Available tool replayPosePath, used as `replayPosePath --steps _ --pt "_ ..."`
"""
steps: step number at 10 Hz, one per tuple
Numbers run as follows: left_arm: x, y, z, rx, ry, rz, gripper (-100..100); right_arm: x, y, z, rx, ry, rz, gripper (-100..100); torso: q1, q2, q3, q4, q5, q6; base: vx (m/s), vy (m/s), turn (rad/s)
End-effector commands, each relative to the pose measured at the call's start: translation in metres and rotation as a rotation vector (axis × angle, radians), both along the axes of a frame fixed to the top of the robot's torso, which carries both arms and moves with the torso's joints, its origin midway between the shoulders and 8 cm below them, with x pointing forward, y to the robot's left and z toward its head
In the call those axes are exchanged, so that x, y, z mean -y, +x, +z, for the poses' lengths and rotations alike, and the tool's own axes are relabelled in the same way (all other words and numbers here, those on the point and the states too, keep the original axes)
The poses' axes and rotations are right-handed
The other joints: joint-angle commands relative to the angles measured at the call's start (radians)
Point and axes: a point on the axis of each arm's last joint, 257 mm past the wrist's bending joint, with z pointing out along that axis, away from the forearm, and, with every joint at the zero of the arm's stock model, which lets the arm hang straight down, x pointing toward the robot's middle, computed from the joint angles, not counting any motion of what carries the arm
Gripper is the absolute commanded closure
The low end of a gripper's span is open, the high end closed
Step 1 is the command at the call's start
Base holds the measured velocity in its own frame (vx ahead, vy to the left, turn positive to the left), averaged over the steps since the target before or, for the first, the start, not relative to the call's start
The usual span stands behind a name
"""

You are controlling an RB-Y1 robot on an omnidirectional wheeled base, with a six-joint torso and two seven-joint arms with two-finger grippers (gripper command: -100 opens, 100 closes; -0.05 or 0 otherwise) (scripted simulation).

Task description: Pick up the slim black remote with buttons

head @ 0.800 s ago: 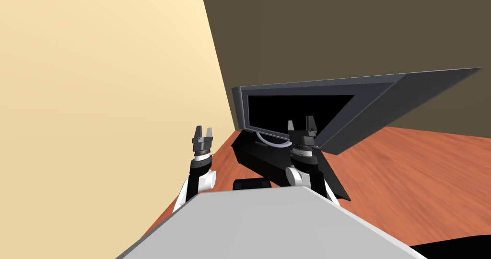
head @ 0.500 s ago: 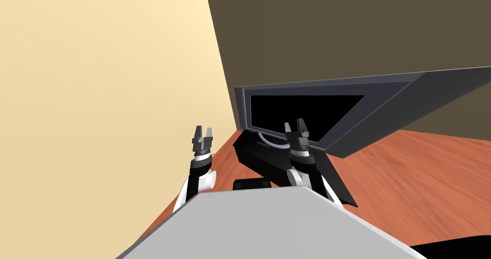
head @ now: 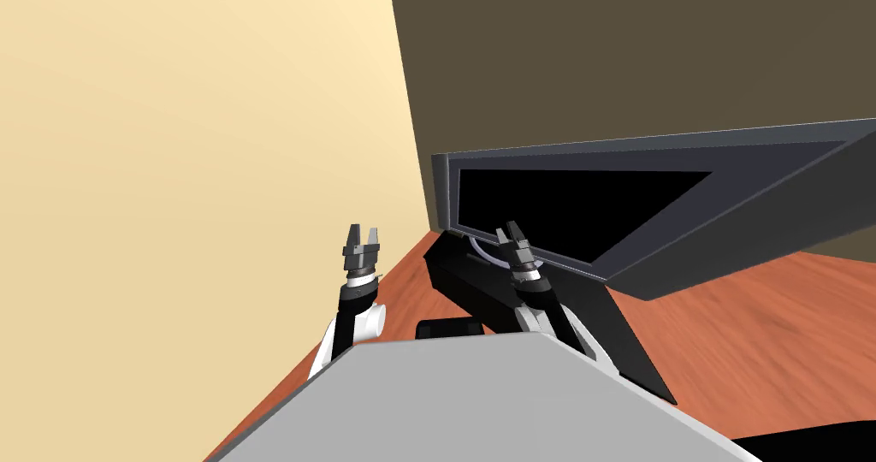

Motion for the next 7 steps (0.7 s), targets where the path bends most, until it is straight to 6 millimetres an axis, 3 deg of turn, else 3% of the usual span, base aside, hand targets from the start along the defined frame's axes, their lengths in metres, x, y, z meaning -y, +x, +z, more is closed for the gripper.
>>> replayPosePath --steps 1,2,3,5,6,7 --pt "0.0 0.0 0.0 0.0 0.0 0.0 0 -0.005 0.006 -0.032 -0.077 -0.057 0.02 -100 0.0 0.0 0.0 0.0 0.0 0.0 0.003 0.045 0.325" --pt "0.0 0.0 0.0 0.0 0.0 0.0 0 -0.009 0.01 -0.051 -0.123 -0.095 0.033 -100 0.001 0.0 0.0 0.0 0.0 0.0 0.001 0.06 0.332" --pt "0.0 0.0 0.0 0.0 0.0 0.0 0 -0.008 0.01 -0.054 -0.13 -0.103 0.035 -100 0.002 0.0 0.0 0.0 0.0 0.0 0.003 0.034 0.049" --pt "0.0 0.0 0.0 0.0 0.0 0.0 0 -0.012 0.014 -0.095 -0.227 -0.192 0.062 -100 0.0 0.0 0.0 0.0 0.0 0.0 0.004 0.048 0.273" --pt "0.0 0.0 0.0 0.0 0.0 0.0 0 -0.01 0.014 -0.102 -0.242 -0.193 0.059 -100 0.001 0.0 0.0 0.0 0.0 0.0 0.008 0.037 0.116" --pt "0.0 0.0 0.0 0.0 0.0 0.0 0 -0.009 0.015 -0.128 -0.3 -0.241 0.069 -100 0.001 0.0 0.0 0.0 0.0 0.001 0.009 0.044 0.234"
